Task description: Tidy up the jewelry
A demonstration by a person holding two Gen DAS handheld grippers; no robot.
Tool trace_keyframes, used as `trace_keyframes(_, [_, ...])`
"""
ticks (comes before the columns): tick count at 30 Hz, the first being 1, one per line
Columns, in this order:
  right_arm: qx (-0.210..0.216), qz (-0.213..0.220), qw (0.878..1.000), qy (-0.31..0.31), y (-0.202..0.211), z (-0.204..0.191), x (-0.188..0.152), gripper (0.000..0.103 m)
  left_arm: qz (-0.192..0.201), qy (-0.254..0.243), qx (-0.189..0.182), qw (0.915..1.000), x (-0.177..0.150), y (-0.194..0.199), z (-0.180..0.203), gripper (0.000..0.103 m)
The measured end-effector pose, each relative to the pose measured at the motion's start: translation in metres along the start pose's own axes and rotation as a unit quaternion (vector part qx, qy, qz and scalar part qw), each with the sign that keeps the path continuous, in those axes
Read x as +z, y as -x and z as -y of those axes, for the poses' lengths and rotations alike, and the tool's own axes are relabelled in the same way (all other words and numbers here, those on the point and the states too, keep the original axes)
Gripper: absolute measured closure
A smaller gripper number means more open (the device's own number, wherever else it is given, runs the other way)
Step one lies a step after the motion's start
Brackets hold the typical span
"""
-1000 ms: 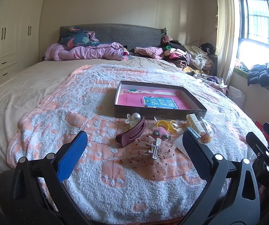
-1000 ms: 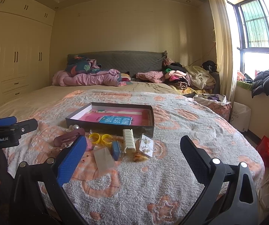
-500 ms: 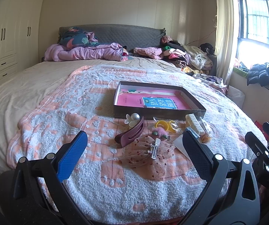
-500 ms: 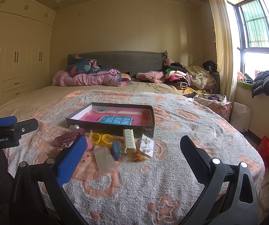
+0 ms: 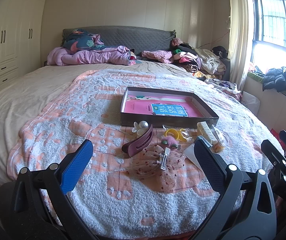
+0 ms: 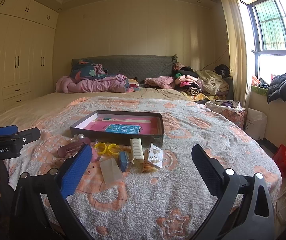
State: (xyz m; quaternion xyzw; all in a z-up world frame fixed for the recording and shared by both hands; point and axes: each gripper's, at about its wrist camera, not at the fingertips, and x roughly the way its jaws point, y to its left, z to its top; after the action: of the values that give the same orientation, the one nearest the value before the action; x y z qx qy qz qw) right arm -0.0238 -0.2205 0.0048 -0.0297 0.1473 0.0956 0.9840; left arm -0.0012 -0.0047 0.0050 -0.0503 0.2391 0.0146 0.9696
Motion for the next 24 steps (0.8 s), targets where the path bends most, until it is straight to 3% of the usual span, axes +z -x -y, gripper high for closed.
trace_keyframes(12, [0.015,-0.012,1.000,-0.004,-0.010,0.001,0.004,0.006,-0.001,0.007,0.006,1.0000,0.007,0.003,-0.002,0.010])
trace_keyframes(24, [0.060,-0.048,0.997,0.030,-0.045,-0.025,0.002,0.006,-0.013,0.037,0.023,0.9990,0.014,-0.013,-0.040,0.010])
